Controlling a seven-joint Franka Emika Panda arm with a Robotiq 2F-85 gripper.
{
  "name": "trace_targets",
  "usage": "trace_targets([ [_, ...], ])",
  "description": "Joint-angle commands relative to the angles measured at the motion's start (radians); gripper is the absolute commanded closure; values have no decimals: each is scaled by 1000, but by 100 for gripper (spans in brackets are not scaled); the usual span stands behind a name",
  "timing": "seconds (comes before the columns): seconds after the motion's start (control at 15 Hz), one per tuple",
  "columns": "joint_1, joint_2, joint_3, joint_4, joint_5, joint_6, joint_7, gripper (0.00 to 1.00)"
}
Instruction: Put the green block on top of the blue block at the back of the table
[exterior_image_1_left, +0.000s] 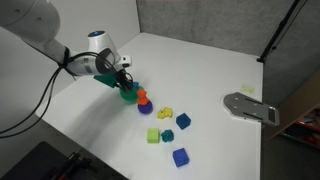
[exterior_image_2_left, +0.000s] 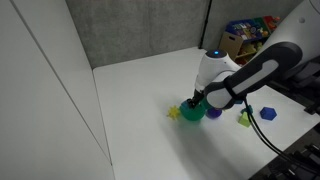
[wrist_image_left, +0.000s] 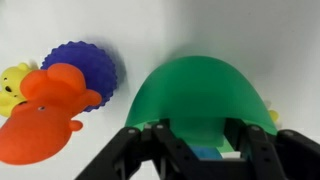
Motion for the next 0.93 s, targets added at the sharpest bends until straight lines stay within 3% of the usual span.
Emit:
trace_targets([
  [0.0, 10, -91, -12, -41, -32, -82, 26, 71],
  [0.4, 2, -184, -13, -64, -92, -142, 61, 71],
  [0.87, 26, -203, -70, -49, -246, -86, 226, 71],
])
